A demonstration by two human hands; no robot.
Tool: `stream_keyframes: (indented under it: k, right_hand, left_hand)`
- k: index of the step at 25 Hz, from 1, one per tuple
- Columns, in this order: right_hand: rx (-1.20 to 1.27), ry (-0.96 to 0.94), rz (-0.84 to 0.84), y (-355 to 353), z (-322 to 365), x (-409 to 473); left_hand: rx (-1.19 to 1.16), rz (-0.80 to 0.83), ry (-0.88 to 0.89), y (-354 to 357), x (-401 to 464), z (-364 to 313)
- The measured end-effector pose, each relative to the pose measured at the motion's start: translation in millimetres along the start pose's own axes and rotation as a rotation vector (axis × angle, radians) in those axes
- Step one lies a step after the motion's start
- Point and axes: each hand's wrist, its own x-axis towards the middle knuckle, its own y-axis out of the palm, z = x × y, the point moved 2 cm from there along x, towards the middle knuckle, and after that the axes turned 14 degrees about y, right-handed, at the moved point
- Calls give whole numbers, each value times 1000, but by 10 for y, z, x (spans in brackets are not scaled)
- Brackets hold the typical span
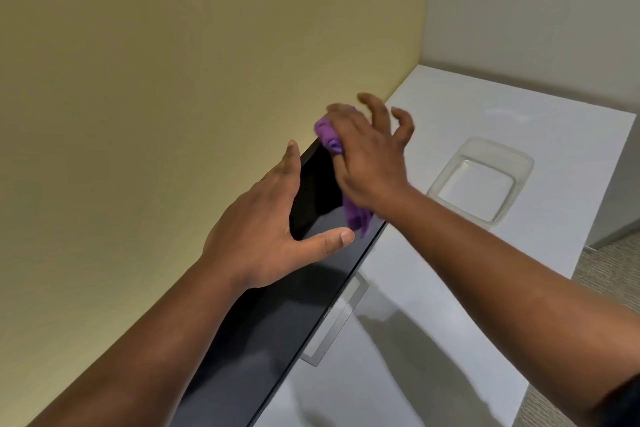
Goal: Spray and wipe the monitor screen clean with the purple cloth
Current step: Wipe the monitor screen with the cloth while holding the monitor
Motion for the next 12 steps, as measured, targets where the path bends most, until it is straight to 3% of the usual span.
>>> stream_keyframes:
  k: [3,8,12]
  right_hand:
    - [43,152,-15,-54,-58,138]
    - [53,-101,85,19,72,-83]
    - [170,171,34,-13,-131,214]
  left_hand:
    - [50,48,-3,24,-9,21]
    - [69,61,-9,8,-4,16]
    - [75,59,-5,27,-18,17]
